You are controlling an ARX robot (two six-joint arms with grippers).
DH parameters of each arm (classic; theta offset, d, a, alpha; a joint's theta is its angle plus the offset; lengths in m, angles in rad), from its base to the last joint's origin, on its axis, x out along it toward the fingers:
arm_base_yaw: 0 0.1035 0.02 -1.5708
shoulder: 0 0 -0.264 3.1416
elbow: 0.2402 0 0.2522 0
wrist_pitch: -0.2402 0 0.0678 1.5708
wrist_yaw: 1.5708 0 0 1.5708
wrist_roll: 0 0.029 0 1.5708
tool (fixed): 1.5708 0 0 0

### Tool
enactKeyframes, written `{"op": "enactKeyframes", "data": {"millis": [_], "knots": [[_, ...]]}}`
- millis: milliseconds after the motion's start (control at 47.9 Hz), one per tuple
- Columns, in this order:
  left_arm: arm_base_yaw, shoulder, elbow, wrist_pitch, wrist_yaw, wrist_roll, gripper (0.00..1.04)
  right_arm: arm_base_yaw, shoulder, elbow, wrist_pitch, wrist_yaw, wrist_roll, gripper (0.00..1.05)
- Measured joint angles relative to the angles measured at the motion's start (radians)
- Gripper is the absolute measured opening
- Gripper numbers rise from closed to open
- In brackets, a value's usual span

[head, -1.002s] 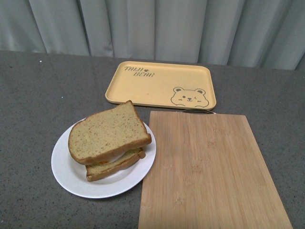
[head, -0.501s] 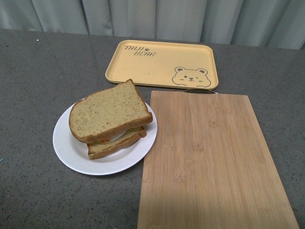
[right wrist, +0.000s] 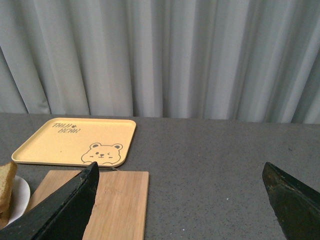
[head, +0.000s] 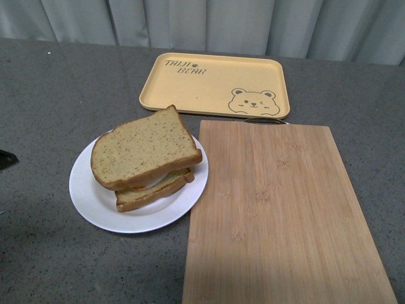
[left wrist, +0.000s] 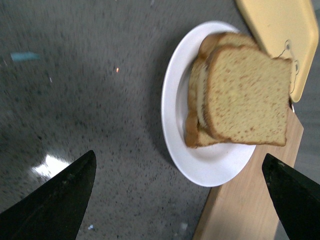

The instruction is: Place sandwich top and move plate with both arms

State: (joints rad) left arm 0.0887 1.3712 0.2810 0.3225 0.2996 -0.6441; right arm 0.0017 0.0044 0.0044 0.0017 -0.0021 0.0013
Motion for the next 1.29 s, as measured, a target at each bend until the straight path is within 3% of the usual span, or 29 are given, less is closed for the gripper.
{"op": "enactKeyframes", "data": {"millis": [418,731,898,1107,1295], "knots": [[-0.011,0.400,0.184,0.005,0.097,-0.039,0.98,0.000,0.000,0.000,0.000,0.000,0.000,0.95],[-0.033,0.525,0.287,-0.079,0.090,-0.038,0.96,0.000,0.000,0.000,0.000,0.000,0.000,0.95],[-0.038,0.566,0.317,-0.072,0.106,-0.068,0.71,0.000,0.000,0.000,0.000,0.000,0.000,0.95],[-0.084,0.642,0.402,-0.053,0.150,-0.115,0.28,0.000,0.000,0.000,0.000,0.000,0.000,0.95],[-0.086,0.664,0.423,-0.027,0.238,-0.129,0.06,0.000,0.000,0.000,0.000,0.000,0.000,0.95]]}}
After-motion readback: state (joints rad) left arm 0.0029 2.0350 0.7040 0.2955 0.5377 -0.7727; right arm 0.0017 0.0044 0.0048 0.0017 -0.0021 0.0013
